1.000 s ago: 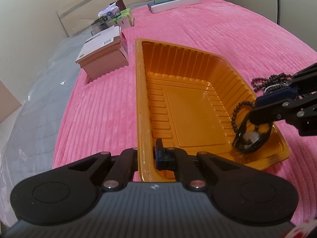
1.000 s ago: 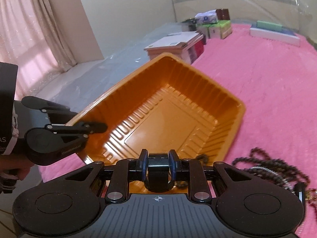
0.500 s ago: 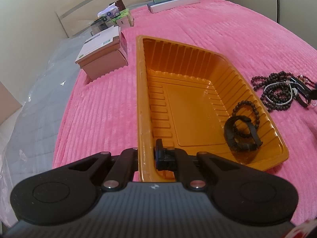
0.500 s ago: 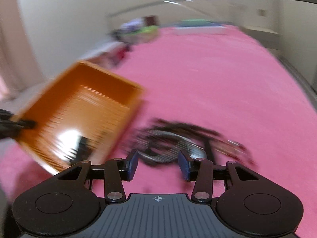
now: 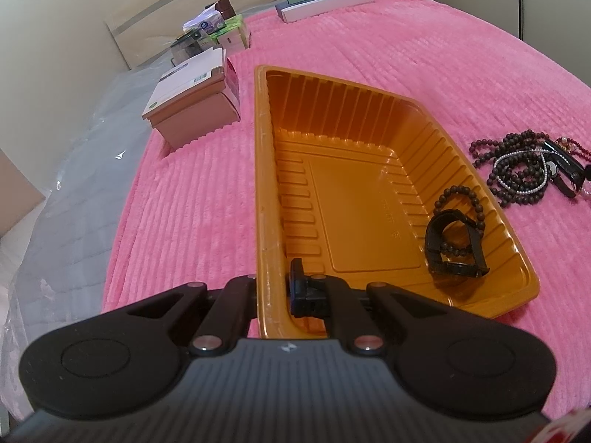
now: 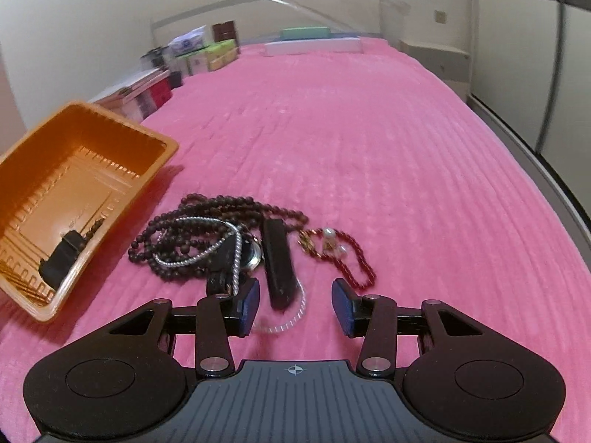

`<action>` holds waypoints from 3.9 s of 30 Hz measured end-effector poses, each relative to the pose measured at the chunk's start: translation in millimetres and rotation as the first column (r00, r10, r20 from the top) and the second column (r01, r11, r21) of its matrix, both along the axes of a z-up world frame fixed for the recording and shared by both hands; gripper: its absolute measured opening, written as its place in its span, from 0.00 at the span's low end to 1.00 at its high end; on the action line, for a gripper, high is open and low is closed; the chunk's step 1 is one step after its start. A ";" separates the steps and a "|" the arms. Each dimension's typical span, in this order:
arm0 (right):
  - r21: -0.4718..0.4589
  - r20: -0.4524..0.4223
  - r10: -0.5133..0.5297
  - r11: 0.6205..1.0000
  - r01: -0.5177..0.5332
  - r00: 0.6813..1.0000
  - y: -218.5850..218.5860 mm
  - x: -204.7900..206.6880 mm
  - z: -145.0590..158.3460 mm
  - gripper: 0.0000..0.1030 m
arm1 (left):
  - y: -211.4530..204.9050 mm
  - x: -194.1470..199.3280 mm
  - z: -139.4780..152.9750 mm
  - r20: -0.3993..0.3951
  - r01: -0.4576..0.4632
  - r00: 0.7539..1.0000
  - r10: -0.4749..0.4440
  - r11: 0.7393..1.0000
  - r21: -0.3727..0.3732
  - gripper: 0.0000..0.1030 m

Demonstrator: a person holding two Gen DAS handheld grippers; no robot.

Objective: Organize jewelry
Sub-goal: 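Grasp a second black watch with the right gripper and drop it into the tray, then pinch the red bead strand with the right gripper and drop it into the tray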

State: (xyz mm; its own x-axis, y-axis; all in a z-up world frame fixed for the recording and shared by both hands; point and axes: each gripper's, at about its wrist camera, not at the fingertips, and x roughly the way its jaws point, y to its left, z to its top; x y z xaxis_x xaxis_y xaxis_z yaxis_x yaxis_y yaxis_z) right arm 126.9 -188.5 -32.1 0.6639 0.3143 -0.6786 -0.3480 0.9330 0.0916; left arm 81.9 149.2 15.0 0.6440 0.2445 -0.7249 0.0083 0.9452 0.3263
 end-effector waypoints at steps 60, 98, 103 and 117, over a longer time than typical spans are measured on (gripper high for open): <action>0.324 -0.124 0.446 0.863 -0.388 0.887 179.3 -7.5 28.7 0.22 | 0.6 -0.6 0.6 0.002 0.028 1.000 -0.028 1.000 0.003 0.03; -0.071 -0.011 -0.122 0.990 0.121 0.992 -35.3 31.0 -14.2 0.17 | -3.6 0.3 2.0 -0.008 0.020 1.000 -0.020 1.000 0.023 0.03; -0.091 -0.006 -0.101 0.991 0.100 0.995 -32.7 27.6 -12.2 0.05 | -3.7 0.3 2.0 -0.007 0.020 1.000 -0.020 1.000 0.023 0.03; -0.013 0.113 -0.065 0.998 0.066 0.992 -23.6 19.2 53.4 0.04 | -2.2 -0.5 2.9 0.001 0.022 1.000 -0.022 1.000 0.009 0.03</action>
State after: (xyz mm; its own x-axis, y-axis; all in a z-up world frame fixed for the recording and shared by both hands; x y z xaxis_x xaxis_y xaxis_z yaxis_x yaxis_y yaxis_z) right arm 146.1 -212.1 21.3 0.7548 0.2569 -0.6035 -0.2932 0.9552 0.0399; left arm 81.4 147.0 17.9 0.6500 0.2371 -0.7220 0.0287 0.9418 0.3350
